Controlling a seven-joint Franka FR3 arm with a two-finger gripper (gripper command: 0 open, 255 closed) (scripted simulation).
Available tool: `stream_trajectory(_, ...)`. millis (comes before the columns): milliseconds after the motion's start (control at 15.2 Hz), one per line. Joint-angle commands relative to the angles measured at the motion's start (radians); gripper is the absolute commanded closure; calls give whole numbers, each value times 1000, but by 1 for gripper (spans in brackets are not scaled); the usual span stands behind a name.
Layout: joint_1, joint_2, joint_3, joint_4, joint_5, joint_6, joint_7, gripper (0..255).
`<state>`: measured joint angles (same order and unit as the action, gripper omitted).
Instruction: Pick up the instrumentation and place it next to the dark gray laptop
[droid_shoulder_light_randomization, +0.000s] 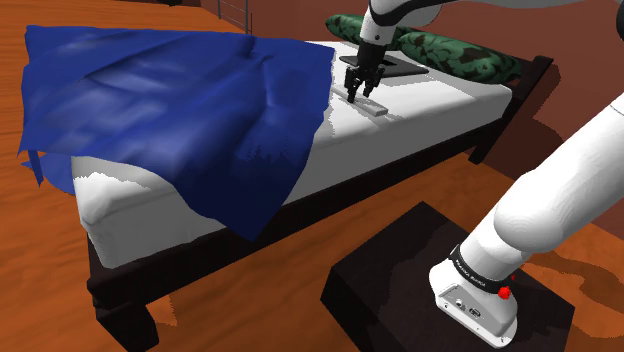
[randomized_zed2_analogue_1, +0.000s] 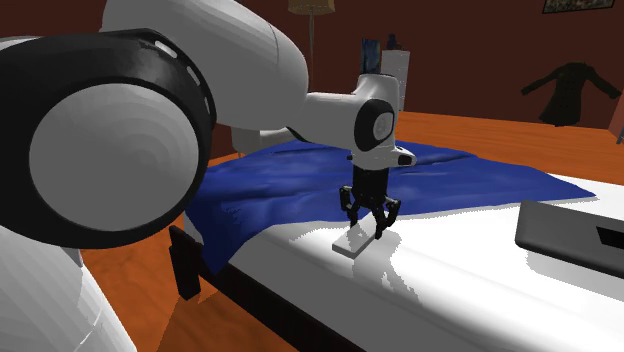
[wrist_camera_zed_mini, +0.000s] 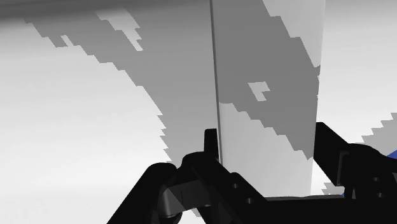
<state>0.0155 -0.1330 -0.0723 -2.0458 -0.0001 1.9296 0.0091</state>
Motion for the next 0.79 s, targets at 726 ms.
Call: stream_trajectory(726,0,-10,1,151,-1,-161,2,255)
